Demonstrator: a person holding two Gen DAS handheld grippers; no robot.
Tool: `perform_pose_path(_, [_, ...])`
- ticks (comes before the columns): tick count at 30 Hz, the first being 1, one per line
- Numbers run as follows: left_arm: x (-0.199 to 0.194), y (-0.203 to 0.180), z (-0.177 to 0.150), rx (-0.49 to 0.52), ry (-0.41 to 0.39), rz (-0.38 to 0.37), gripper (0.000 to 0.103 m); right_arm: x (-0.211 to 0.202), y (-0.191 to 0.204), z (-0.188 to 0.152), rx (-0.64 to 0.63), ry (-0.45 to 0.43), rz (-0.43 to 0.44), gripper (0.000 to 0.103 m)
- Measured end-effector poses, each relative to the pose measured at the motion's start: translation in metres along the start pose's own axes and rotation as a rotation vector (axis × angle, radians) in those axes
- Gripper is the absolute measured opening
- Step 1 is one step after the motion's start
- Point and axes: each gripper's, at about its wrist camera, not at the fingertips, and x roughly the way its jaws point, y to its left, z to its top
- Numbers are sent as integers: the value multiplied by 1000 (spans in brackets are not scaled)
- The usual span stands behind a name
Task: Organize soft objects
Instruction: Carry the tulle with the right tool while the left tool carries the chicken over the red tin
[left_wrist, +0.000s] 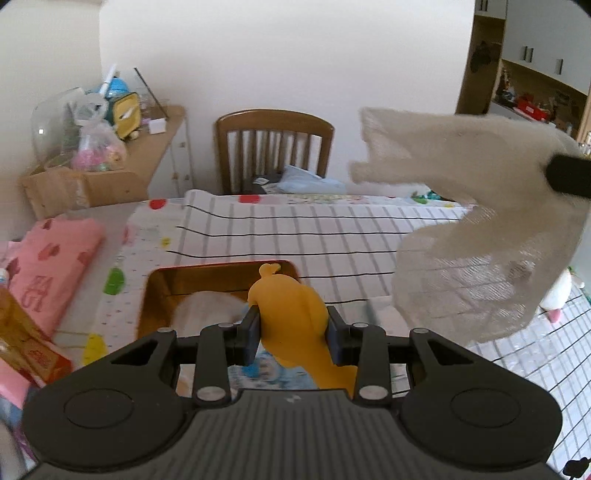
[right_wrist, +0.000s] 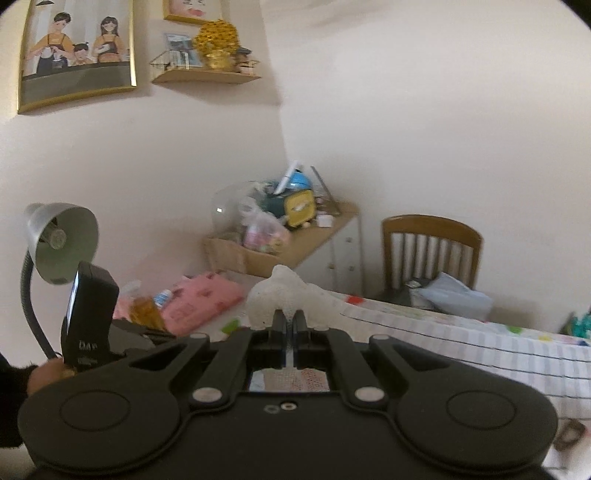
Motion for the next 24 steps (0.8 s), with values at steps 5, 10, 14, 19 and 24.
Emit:
perform_pose_path(5, [-2, 27, 1, -9, -2, 31, 35, 36, 15, 9, 21, 0, 42, 3])
perform_pose_path(10, [3, 52, 1, -7, 1, 61, 35, 72, 24, 9, 59, 15, 70, 3])
perform_pose_path(14, [11, 70, 1, -8, 10, 82, 35, 101, 27, 4, 97, 38, 75, 3])
perform_pose_path(19, [25, 86, -2, -8, 33, 88, 35, 140, 28, -9, 166, 84, 85, 3])
perform_pose_path(24, [42, 94, -6, -2, 50, 75, 35, 167, 30, -27, 206, 138, 69, 3])
